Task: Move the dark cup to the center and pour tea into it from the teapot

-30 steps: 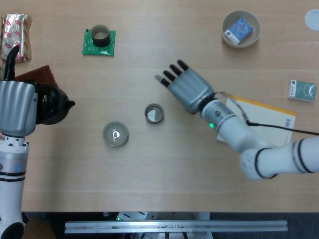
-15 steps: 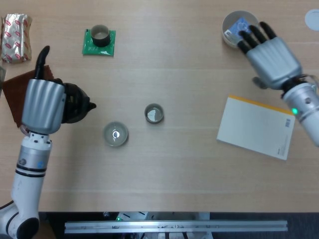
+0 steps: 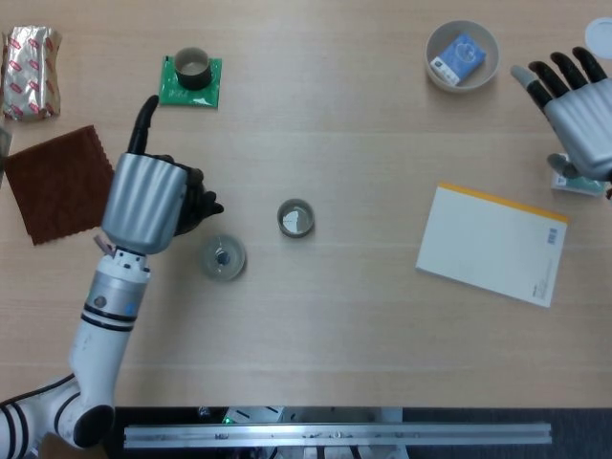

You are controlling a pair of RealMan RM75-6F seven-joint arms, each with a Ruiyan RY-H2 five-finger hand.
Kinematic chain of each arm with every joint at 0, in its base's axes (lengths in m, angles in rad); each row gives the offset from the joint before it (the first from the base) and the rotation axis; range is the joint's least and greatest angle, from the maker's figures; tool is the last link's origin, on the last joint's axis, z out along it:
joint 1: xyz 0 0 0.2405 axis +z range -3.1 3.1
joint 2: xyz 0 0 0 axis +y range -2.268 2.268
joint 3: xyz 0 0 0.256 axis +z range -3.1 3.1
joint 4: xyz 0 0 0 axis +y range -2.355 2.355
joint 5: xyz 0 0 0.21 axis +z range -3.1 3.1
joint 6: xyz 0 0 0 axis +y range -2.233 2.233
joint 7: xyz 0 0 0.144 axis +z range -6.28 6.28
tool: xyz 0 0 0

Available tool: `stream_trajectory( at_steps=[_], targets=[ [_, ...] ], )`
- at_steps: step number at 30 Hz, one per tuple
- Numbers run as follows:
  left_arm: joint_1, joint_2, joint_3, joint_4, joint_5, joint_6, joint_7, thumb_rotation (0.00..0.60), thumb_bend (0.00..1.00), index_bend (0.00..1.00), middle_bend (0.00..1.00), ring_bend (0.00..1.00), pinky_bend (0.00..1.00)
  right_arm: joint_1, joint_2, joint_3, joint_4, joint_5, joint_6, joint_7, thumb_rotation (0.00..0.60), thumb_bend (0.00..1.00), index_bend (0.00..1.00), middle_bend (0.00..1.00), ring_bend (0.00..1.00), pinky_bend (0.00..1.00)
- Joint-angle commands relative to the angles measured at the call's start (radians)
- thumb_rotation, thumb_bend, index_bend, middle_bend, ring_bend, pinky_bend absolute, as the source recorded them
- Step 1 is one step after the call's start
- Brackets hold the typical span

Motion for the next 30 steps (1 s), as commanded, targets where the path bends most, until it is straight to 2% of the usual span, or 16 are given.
stream_trajectory(
  at_steps=[1,17,30],
  targets=[
    [-0.016,-0.03,0.0,0.018,-0.007,-0.015,0.016,0.6,0.22,0.96,1.0,0.84,0.06,-0.018,0.008,-0.005,-0.001,-0.02,-0.003,0.004,0.6,0.2,0.0,0.11,0.0,0.0],
    [-0.077,-0.158,-0.021,0.105,-0.05,-0.066,0.066,0.6,0.22,0.96,1.0,0.84,0.06,-0.135,0.051,-0.046,-0.025,-0.151,-0.017,0.032,0.6,0.2,0.0,0.11,0.0,0.0],
    [-0.134,-0.235,-0.041,0.209,-0.068,-0.096,0.105,0.6,0.22,0.96,1.0,0.84,0.06,-0.19,0.052,-0.043,-0.009,-0.196,-0.039,0.041,0.6,0.2,0.0,0.11,0.0,0.0]
  ],
)
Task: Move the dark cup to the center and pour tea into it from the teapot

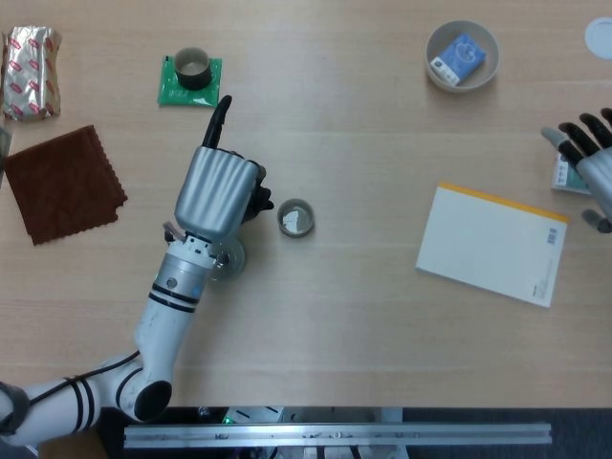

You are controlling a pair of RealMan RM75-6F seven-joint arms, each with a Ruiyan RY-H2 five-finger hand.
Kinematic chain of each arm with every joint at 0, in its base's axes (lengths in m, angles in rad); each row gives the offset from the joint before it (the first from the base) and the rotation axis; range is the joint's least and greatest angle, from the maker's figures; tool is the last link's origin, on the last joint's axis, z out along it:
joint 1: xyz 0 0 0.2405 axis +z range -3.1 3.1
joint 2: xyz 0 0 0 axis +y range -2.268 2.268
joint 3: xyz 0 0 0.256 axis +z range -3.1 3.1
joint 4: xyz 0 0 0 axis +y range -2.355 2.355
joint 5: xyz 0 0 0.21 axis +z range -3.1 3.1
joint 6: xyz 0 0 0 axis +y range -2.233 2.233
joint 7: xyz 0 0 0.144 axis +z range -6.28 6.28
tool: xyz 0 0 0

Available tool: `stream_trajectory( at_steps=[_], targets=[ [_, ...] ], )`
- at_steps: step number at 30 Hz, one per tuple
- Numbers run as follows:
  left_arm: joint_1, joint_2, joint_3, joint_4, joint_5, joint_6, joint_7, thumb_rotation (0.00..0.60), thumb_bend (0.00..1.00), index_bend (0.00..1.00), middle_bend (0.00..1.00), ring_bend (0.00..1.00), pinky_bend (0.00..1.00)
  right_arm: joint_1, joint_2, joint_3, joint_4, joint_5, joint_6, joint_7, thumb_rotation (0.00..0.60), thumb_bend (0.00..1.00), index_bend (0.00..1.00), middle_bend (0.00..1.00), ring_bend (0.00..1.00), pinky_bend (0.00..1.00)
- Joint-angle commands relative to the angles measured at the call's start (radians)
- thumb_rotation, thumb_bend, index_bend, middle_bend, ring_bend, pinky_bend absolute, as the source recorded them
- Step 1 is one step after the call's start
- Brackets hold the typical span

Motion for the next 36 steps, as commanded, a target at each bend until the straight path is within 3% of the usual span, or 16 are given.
stream_trajectory(
  at_steps=[1,14,36],
  targets=[
    [-0.013,-0.019,-0.006,0.02,-0.009,-0.009,0.007,0.6,0.22,0.96,1.0,0.84,0.06,-0.007,0.001,0.005,0.004,-0.002,-0.004,0.002,0.6,0.2,0.0,0.11,0.0,0.0],
    [-0.046,-0.06,-0.007,0.075,-0.012,-0.011,0.042,0.6,0.22,0.96,1.0,0.84,0.06,-0.029,0.005,0.037,0.031,0.005,-0.031,0.02,0.6,0.2,0.0,0.11,0.0,0.0],
    [-0.061,-0.093,0.034,0.11,0.046,0.038,0.129,0.6,0.22,0.96,1.0,0.84,0.06,-0.068,0.018,0.068,0.045,-0.011,-0.048,0.051,0.6,0.2,0.0,0.11,0.0,0.0]
  ],
)
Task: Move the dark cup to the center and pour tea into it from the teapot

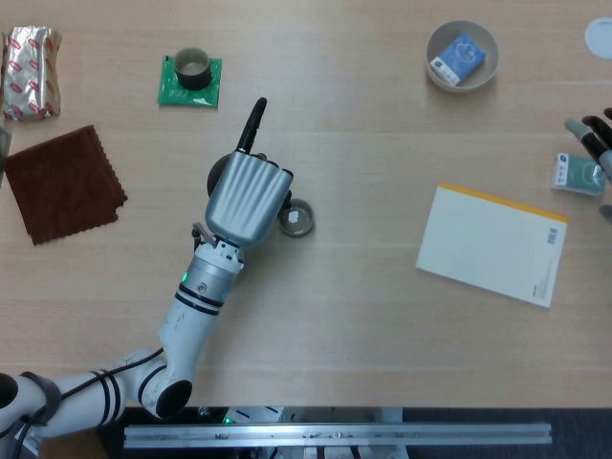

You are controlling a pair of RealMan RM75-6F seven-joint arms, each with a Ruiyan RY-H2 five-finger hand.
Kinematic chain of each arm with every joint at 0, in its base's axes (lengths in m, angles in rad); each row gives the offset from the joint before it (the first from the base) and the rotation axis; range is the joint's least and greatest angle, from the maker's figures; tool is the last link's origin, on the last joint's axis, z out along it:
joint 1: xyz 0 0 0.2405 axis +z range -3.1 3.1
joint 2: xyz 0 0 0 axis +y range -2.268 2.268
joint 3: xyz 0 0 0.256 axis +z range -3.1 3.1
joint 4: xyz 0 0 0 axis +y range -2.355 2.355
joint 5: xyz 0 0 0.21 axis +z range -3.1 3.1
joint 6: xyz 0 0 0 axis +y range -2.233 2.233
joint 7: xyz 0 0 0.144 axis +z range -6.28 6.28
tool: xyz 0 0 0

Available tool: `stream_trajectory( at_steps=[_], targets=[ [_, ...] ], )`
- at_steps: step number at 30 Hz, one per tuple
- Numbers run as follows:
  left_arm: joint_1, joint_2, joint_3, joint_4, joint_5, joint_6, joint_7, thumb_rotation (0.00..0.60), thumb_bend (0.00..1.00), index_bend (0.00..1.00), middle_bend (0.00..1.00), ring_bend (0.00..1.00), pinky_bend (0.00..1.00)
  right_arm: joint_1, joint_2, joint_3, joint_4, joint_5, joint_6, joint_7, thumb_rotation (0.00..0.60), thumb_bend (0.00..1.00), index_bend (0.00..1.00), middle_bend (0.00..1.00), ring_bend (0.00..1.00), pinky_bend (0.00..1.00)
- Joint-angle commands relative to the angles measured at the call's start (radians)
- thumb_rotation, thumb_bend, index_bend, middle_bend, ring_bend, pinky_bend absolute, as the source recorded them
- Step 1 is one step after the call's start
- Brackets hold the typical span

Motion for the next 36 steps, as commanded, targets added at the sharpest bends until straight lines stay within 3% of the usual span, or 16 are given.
stream_trajectory(
  at_steps=[1,36],
  targets=[
    [-0.002,-0.004,0.005,0.002,0.007,0.002,0.009,0.6,0.22,0.96,1.0,0.84,0.06,-0.004,0.002,0.003,0.001,-0.004,0.0,0.004,0.6,0.2,0.0,0.11,0.0,0.0],
    [-0.014,-0.021,0.026,0.057,0.051,0.003,0.036,0.6,0.22,0.96,1.0,0.83,0.06,-0.039,0.007,0.032,0.021,-0.041,-0.027,0.043,0.6,0.2,0.0,0.11,0.0,0.0]
  ],
)
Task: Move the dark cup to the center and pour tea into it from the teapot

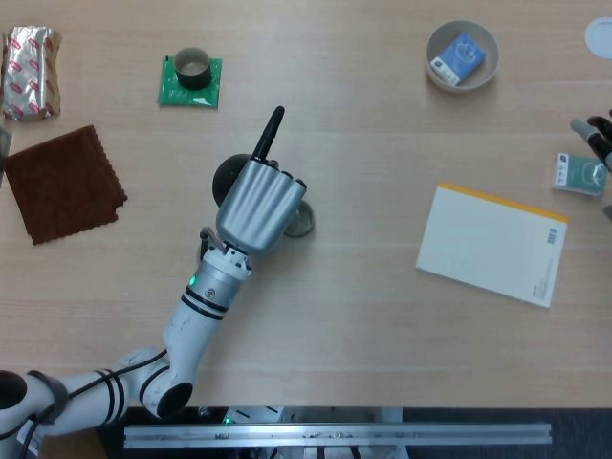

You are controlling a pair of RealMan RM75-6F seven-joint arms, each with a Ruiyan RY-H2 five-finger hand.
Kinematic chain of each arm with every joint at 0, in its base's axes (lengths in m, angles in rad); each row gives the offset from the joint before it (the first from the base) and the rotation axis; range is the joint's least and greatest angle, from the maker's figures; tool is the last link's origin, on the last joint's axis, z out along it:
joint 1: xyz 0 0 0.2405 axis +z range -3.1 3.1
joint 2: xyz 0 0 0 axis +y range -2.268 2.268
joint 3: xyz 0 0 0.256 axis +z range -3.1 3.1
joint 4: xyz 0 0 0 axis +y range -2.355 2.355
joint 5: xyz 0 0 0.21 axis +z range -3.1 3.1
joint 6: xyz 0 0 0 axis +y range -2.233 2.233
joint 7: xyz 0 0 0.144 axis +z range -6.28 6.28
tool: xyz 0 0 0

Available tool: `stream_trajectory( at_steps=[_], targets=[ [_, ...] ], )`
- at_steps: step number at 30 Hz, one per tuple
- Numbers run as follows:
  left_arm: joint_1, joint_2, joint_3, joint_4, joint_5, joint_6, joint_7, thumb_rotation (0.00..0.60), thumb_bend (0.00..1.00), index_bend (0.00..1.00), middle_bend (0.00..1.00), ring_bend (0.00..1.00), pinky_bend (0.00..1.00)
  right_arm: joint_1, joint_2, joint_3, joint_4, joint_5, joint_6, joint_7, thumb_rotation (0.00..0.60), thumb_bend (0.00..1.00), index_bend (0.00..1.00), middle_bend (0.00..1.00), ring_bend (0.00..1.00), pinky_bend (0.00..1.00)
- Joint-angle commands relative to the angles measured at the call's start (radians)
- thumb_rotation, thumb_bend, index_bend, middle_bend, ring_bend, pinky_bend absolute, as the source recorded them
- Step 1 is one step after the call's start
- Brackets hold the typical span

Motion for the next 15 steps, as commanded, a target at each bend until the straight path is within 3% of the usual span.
stream_trajectory(
  at_steps=[1,15],
  targets=[
    [-0.001,0.001,-0.001,0.004,0.001,0.0,-0.001,0.6,0.22,0.96,1.0,0.83,0.06,-0.001,-0.001,0.001,0.001,0.0,-0.001,0.0,0.6,0.2,0.0,0.11,0.0,0.0],
    [-0.003,0.01,0.001,0.013,0.007,-0.002,-0.006,0.6,0.22,0.96,1.0,0.83,0.06,-0.005,-0.003,0.011,0.001,0.002,-0.002,-0.008,0.6,0.2,0.0,0.11,0.0,0.0]
  ],
)
